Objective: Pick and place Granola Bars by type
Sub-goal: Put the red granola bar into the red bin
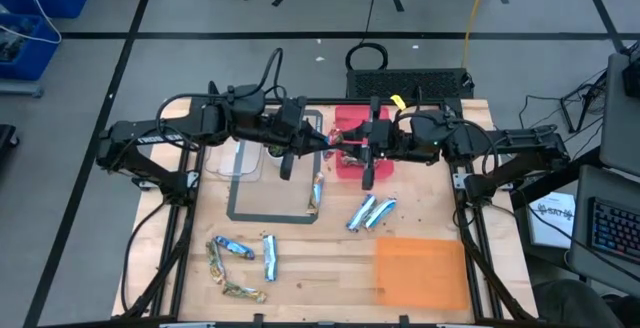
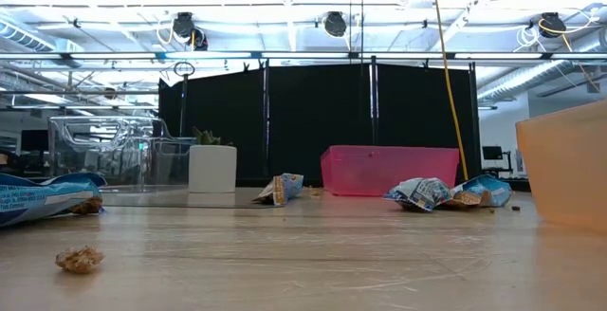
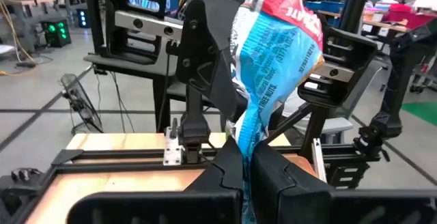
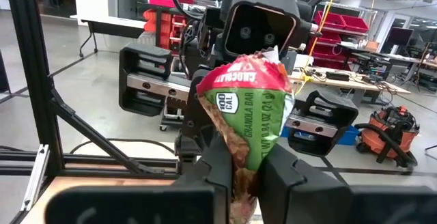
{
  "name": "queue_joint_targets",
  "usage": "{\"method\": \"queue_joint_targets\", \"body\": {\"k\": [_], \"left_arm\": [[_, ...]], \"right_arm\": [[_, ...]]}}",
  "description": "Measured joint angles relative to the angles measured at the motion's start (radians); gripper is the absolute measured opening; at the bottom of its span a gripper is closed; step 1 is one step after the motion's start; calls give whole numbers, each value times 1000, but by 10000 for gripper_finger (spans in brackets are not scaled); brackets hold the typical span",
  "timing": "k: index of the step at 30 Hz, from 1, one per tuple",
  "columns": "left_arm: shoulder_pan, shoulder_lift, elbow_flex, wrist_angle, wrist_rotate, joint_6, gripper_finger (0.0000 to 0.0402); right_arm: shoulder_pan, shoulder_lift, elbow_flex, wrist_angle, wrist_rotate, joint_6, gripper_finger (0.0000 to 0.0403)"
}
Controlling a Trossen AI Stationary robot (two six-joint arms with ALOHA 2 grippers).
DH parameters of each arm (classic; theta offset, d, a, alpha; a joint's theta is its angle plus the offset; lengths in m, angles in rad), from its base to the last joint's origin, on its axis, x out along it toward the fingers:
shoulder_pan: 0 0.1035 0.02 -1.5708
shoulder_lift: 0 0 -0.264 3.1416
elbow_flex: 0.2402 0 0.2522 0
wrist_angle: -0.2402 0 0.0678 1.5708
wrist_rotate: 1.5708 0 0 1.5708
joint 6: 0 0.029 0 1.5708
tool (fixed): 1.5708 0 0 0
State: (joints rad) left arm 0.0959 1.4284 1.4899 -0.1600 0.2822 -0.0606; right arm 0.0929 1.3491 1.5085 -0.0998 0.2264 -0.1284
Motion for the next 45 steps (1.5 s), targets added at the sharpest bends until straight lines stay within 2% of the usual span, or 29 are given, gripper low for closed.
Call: {"method": "queue_joint_targets", "body": {"k": [5, 11, 19, 24, 29, 35, 45], "left_arm": [[1, 0, 0, -2, 4, -72, 63], [5, -7, 0, -3, -17, -80, 141], [55, -77, 0, -44, 32, -79, 268], [82, -118, 0, -98, 31, -83, 317], [85, -143, 0, -107, 31, -100, 336], [85, -150, 0, -110, 30, -107, 329], [85, -152, 0, -107, 31, -106, 304]], "right_arm": [[0, 0, 0, -3, 1, -13, 30], [-1, 0, 0, -22, 8, -43, 25], [-35, -16, 0, -157, 9, -25, 23], [-91, -16, 1, -238, 5, -57, 22], [-193, -9, 1, -371, 5, -100, 19], [-338, 31, 1, -513, -64, -101, 18], [-464, 169, 1, -553, -101, -151, 17]]}}
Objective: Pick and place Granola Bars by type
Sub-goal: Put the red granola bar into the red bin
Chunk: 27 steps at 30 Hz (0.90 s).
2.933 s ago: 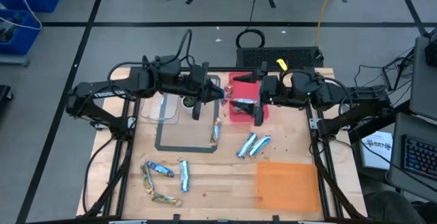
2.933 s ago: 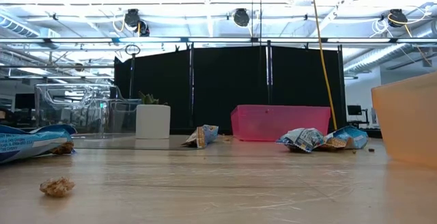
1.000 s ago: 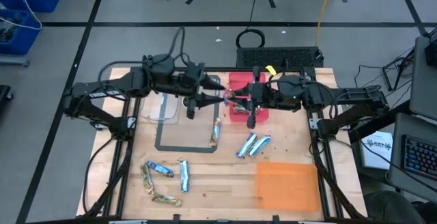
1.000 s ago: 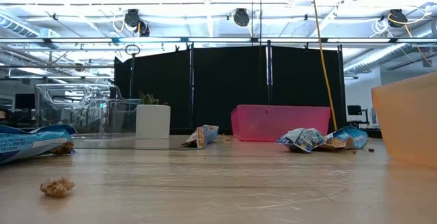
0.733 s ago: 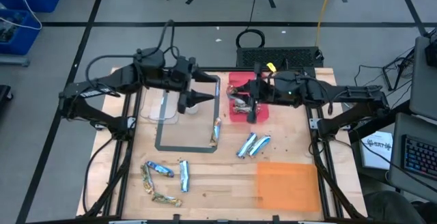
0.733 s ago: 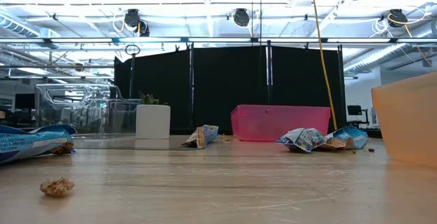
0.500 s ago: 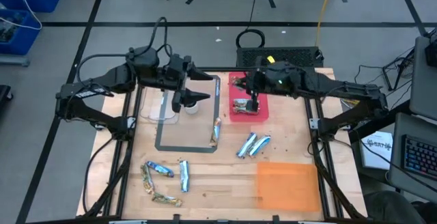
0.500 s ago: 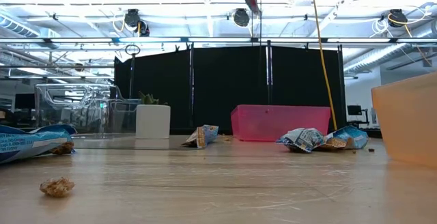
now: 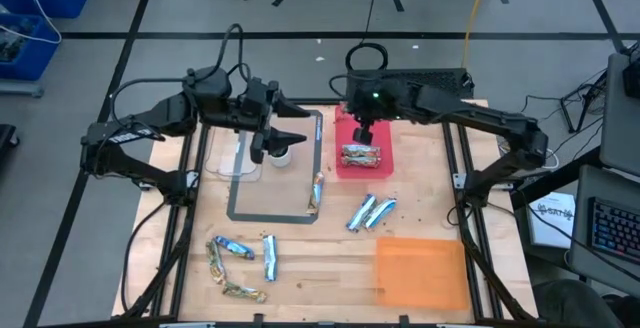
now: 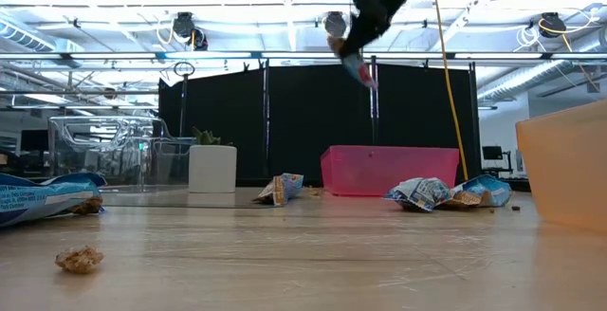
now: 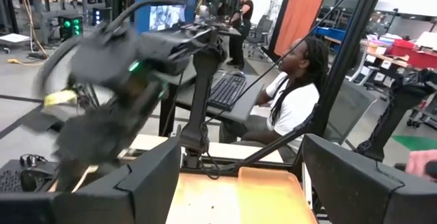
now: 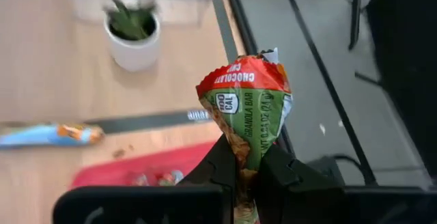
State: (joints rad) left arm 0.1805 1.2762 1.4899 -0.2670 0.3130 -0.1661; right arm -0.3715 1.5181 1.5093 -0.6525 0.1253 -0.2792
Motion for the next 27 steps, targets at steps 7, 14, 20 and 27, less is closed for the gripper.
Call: {"method": "queue_joint_targets", "body": {"k": [7, 14, 20, 27], "left_arm": [[-6, 0, 0, -27, 0, -8, 305], [-6, 0, 0, -34, 1, -47, 312], [-7, 0, 0, -30, 1, -47, 305], [-23, 0, 0, -28, 1, -44, 299]], "right_arm": [[-20, 118, 0, -13, -27, -24, 17], [-20, 214, 0, -15, -51, -31, 17], [-29, 284, 0, -35, -51, -75, 17], [-81, 338, -10, -63, -49, -59, 17]]}}
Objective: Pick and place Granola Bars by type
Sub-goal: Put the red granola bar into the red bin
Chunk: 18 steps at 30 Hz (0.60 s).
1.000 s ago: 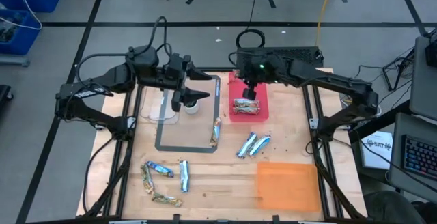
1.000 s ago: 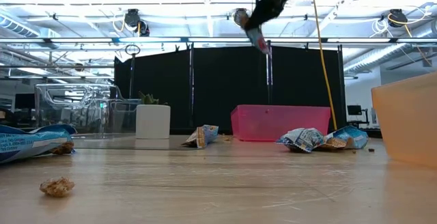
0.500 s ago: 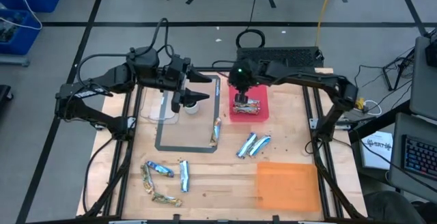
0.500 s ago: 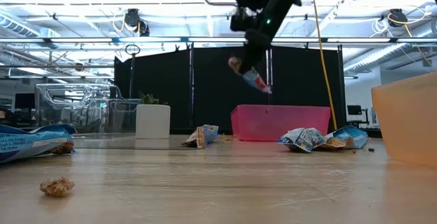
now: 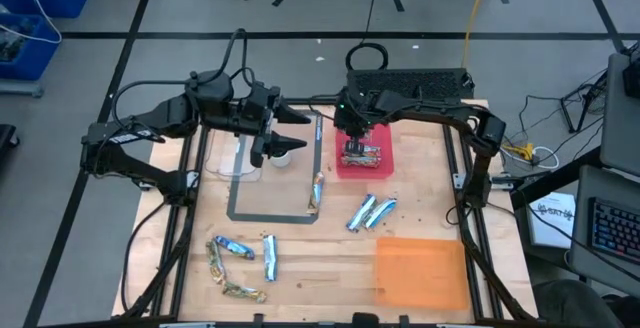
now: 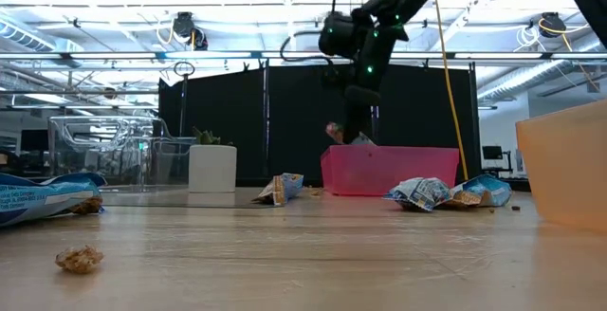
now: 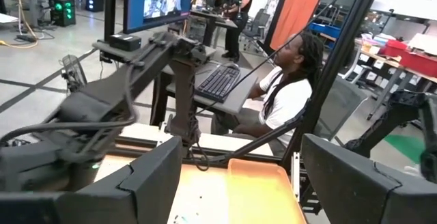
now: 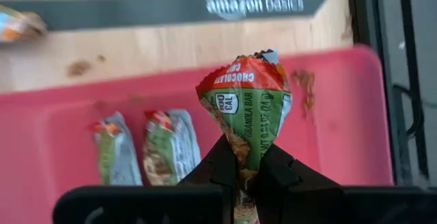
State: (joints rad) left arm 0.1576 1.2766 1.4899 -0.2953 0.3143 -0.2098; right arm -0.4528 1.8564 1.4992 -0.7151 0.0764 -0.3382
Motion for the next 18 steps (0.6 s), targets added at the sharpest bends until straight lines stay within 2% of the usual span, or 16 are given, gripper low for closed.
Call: {"method": "queue_joint_targets", "body": {"k": [10, 18], "left_arm": [[-16, 0, 0, -51, -5, -1, 292], [-16, 0, 0, -182, -9, -27, 278]], "right_arm": [[-60, 3, -117, -6, -81, 14, 17], [-59, 3, -168, 40, -82, 8, 17]]}}
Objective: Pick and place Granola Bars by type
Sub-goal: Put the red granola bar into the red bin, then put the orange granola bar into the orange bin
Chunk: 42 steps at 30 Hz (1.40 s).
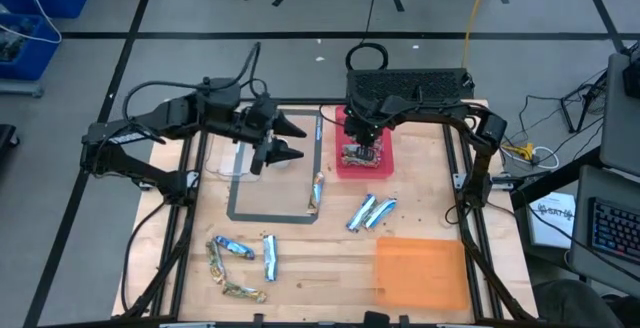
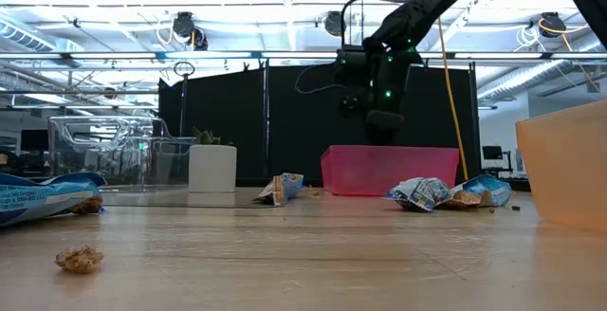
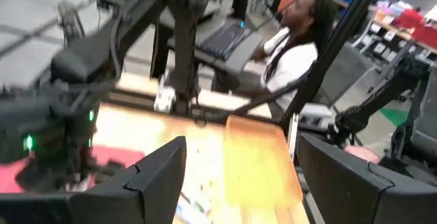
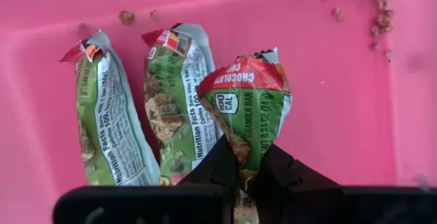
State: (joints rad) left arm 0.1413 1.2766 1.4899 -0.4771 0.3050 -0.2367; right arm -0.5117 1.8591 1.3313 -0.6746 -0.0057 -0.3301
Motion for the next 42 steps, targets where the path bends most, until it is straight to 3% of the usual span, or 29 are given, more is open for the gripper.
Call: {"method": "queue_joint_targets", "body": {"k": [8, 37, 42], "left_arm": [[0, 0, 0, -104, 0, -37, 279], [-7, 0, 0, -119, 8, -63, 285], [-13, 0, 0, -124, 11, -280, 278]], "right_arm": [[9, 0, -10, 87, -47, -5, 25], [9, -5, -10, 114, -44, 32, 166], [11, -81, -10, 113, -75, 108, 180]]}}
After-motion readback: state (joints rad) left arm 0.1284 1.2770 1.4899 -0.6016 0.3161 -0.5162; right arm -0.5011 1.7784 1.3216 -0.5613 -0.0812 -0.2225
